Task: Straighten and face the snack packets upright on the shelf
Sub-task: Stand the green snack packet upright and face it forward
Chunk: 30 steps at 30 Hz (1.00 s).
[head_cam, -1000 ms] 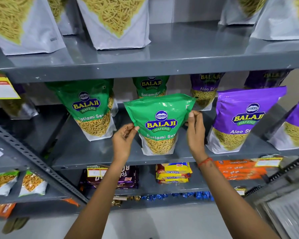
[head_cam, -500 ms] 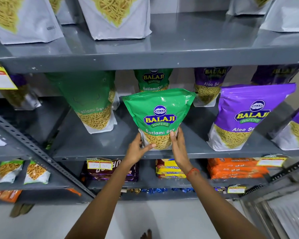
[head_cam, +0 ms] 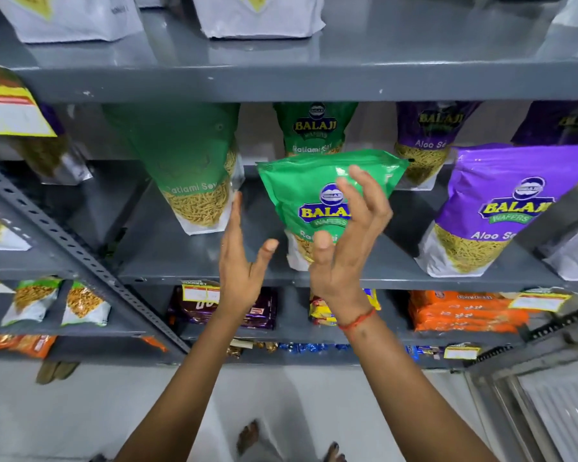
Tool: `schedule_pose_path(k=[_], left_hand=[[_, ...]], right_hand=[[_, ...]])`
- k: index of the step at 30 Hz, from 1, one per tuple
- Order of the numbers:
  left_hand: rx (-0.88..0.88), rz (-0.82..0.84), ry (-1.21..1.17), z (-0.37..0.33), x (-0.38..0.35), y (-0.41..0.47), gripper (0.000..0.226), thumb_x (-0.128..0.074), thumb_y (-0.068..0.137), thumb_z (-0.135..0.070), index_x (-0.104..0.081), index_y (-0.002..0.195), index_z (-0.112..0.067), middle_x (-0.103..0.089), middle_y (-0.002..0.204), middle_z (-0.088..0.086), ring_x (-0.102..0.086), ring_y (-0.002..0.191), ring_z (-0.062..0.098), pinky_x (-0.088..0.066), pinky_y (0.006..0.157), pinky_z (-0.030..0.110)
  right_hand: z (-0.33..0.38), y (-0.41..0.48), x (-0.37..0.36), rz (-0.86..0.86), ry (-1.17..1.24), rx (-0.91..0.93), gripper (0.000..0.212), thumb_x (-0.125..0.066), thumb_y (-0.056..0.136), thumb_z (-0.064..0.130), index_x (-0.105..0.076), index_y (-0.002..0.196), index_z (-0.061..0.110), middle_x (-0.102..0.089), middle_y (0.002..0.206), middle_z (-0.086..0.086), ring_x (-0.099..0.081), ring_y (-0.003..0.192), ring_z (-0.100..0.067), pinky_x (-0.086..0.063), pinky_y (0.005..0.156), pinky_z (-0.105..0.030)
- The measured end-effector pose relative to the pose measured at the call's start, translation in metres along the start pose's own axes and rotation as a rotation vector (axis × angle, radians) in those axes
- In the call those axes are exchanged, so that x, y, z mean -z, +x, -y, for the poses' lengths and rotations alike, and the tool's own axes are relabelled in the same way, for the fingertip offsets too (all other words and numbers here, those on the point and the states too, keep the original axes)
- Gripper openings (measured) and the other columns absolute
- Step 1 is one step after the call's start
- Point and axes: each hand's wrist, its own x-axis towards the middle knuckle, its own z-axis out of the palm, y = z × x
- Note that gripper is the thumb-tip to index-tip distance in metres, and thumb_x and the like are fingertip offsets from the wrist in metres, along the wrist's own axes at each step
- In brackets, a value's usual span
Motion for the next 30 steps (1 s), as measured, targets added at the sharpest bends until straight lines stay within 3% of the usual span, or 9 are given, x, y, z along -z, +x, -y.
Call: schedule_pose_path(k=[5,8,13,16,18,20,23,27,30], left_hand=[[-0.011,-0.147,0.096,0.021,0.045,0.023,0.070,-0.023,0.092,-0.060,-0.011,0.149,-0.021,-0.021,0.159,0.000,-0.024,0.145,0.016,-0.025,0.117,0.043],[0.115,-0.171,0.133,0.057,0.074,0.042,0.081,-0.020,0.088,-0.066,-0.010,0.149,-0.014,-0.022,0.158,0.009,-0.025,0.143,0.019,-0.024,0.118,0.040],[0.384,-0.041,0.054,0.127,0.111,0.078,0.094,-0.053,0.083,-0.052,-0.001,0.149,-0.010,-0.006,0.160,0.007,-0.009,0.147,0.016,-0.012,0.118,0.026],[0.523,0.148,-0.125,0.161,0.124,0.097,0.080,-0.071,0.080,-0.023,-0.025,0.144,-0.008,-0.037,0.151,0.007,-0.034,0.139,0.019,-0.032,0.110,0.023],[0.563,0.256,-0.100,0.175,0.127,0.104,0.053,-0.072,0.079,-0.019,-0.049,0.124,-0.005,-0.061,0.124,0.007,-0.056,0.120,0.027,-0.048,0.091,0.021],[0.574,0.290,-0.050,0.185,0.129,0.103,0.041,-0.073,0.079,-0.022,-0.057,0.113,-0.006,-0.067,0.116,0.011,-0.062,0.107,0.030,-0.050,0.083,0.029],[0.562,0.344,-0.042,0.191,0.139,0.092,0.037,-0.073,0.078,-0.026,-0.058,0.109,-0.011,-0.068,0.115,0.014,-0.064,0.104,0.027,-0.050,0.091,0.043],[0.531,0.439,-0.094,0.189,0.161,0.055,0.038,-0.072,0.077,-0.029,-0.055,0.111,-0.023,-0.066,0.117,0.002,-0.061,0.107,0.013,-0.048,0.095,0.030],[0.542,0.468,-0.117,0.185,0.171,0.032,0.044,-0.071,0.078,-0.033,-0.053,0.117,-0.029,-0.063,0.115,-0.017,-0.057,0.111,-0.001,-0.044,0.097,0.019]], right_hand=[[0.019,-0.020,-0.086,0.138,0.033,-0.023,0.043,-0.029,0.098,0.037,-0.045,0.126,0.010,-0.044,0.133,-0.011,-0.038,0.128,-0.021,-0.030,0.109,-0.037],[0.012,-0.043,-0.144,0.220,0.022,-0.183,0.042,-0.031,0.098,0.036,-0.048,0.125,0.009,-0.048,0.131,-0.015,-0.037,0.126,-0.013,-0.023,0.110,-0.023],[-0.037,-0.082,-0.205,0.395,-0.117,-0.531,0.063,-0.039,0.093,0.048,-0.035,0.139,0.005,-0.037,0.144,-0.018,-0.029,0.134,-0.023,-0.022,0.114,-0.032],[-0.069,-0.089,-0.222,0.566,-0.100,-0.785,0.079,-0.052,0.091,0.043,-0.014,0.148,0.005,-0.021,0.157,-0.015,-0.019,0.144,-0.027,-0.014,0.116,-0.034],[-0.078,-0.088,-0.226,0.666,0.002,-0.915,0.076,-0.049,0.091,0.048,-0.014,0.149,0.014,-0.032,0.151,-0.003,-0.028,0.140,-0.018,-0.020,0.111,-0.031],[-0.078,-0.088,-0.225,0.722,0.046,-0.905,0.061,-0.047,0.091,0.051,-0.031,0.142,0.022,-0.047,0.135,0.004,-0.042,0.128,-0.012,-0.029,0.107,-0.030],[-0.067,-0.101,-0.213,0.691,0.028,-0.855,0.049,-0.050,0.089,0.052,-0.044,0.130,0.026,-0.051,0.129,0.002,-0.046,0.121,-0.010,-0.037,0.107,-0.036],[-0.038,-0.135,-0.183,0.720,-0.018,-0.759,0.065,-0.046,0.081,0.067,-0.038,0.134,0.029,-0.050,0.127,0.001,-0.045,0.119,-0.008,-0.036,0.097,-0.020],[-0.026,-0.153,-0.172,0.706,-0.079,-0.710,0.067,-0.048,0.081,0.066,-0.038,0.135,0.027,-0.053,0.125,-0.002,-0.050,0.116,-0.012,-0.040,0.095,-0.026]])
